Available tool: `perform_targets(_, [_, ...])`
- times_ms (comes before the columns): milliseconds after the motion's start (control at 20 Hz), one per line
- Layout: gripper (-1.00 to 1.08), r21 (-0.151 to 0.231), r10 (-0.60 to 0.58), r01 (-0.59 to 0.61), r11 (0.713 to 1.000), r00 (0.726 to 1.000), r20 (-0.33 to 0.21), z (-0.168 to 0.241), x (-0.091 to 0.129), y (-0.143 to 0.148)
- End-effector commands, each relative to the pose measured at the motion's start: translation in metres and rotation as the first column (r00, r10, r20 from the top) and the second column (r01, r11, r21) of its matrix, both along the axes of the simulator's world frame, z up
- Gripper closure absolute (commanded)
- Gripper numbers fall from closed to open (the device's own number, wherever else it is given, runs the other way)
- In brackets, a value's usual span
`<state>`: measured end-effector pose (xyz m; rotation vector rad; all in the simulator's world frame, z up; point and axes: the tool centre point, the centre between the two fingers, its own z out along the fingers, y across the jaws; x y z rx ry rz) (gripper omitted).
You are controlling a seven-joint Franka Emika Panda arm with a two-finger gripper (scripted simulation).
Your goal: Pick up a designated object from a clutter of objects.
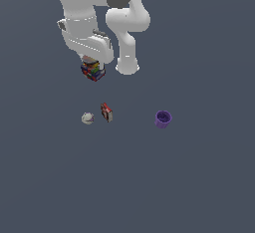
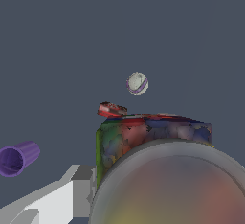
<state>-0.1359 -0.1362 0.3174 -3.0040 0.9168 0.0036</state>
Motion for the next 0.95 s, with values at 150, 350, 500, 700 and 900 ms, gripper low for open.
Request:
perform_targets(150, [1.08,-0.001,0.0,0.0,1.0,1.0,0.002,0.038,0.004,-0.014])
perform_targets(350, [1.08,-0.001,0.001,-0.001,1.0,1.0,0.002,0.055,0.006,-0.021])
perform_targets(500, [1.08,-0.001,0.001,-0.001,1.0,1.0,0.002,0.064,0.008,-0.024])
perform_targets(700, [1.08,-0.001,0.001,-0.001,1.0,1.0,0.002,0.068,0.009,-0.026])
perform_targets(900, [1.08,-0.001,0.001,-0.001,1.0,1.0,0.002,0.066,0.009,-0.026])
